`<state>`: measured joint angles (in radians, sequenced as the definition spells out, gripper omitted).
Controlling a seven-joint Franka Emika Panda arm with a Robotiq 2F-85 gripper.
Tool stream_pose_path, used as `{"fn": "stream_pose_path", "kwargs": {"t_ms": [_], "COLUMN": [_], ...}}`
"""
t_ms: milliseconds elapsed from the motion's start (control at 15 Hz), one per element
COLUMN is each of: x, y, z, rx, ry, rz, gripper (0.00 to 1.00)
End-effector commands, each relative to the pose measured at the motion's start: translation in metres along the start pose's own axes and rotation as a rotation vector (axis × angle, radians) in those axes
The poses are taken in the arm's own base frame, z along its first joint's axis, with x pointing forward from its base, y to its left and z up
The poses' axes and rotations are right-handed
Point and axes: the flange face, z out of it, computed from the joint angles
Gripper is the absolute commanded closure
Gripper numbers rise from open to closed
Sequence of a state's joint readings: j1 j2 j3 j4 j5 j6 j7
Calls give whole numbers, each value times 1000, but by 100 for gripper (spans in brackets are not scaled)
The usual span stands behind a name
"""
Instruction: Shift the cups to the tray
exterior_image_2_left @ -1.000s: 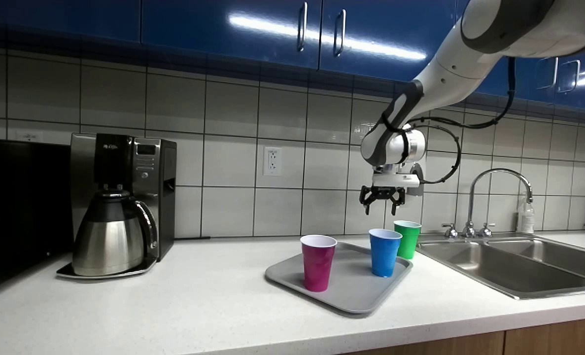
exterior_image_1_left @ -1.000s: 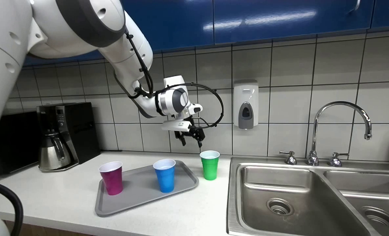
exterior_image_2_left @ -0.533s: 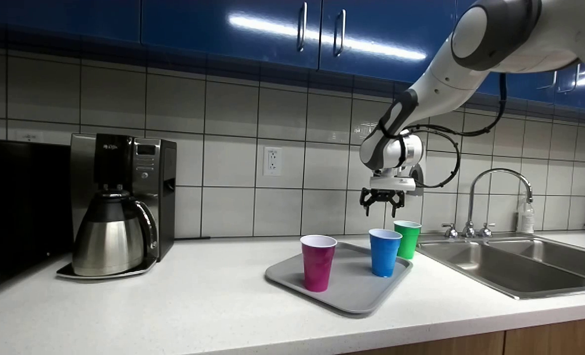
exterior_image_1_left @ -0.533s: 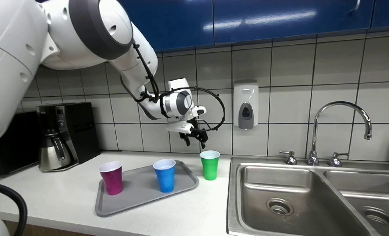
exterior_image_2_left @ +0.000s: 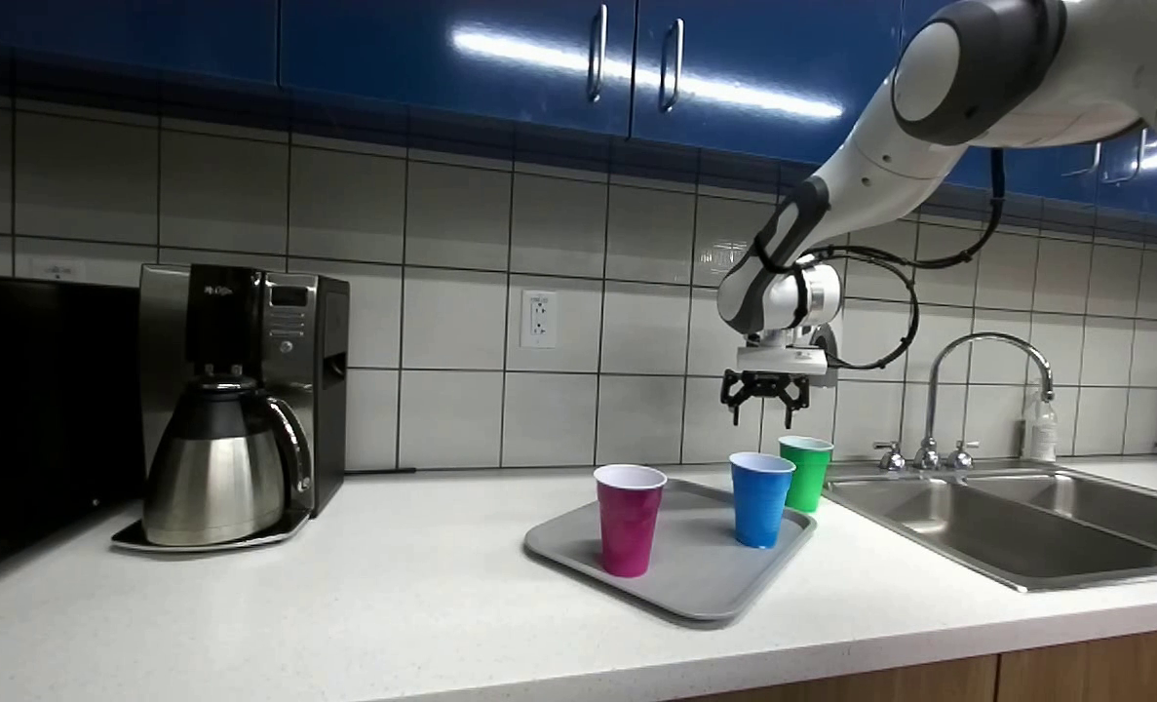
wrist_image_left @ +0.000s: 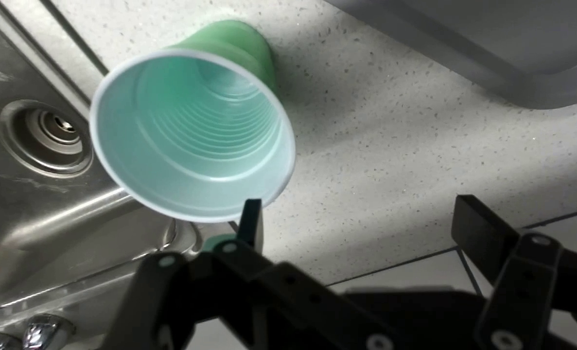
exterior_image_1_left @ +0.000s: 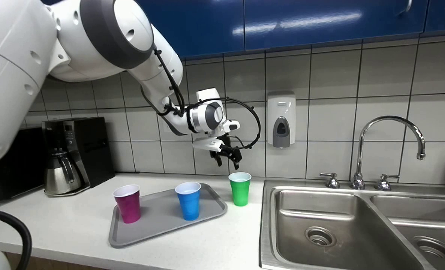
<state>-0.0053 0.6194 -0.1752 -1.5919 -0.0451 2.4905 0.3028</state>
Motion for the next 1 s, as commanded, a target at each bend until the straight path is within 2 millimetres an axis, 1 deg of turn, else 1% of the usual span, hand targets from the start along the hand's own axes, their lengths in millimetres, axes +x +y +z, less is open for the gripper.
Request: {"fn": "stream_pose_path", "kwargs": {"t_ms": [0, 200, 467, 933], "x": [6, 3, -3, -9], "y": [8, 12, 11, 11], "z": [-6, -4, 2, 30], "rx": [-18, -24, -33, -68], "ry": [-18, -34, -61, -82], "rz": [37, 35, 28, 44], "gripper": [0, 0, 0, 0]}}
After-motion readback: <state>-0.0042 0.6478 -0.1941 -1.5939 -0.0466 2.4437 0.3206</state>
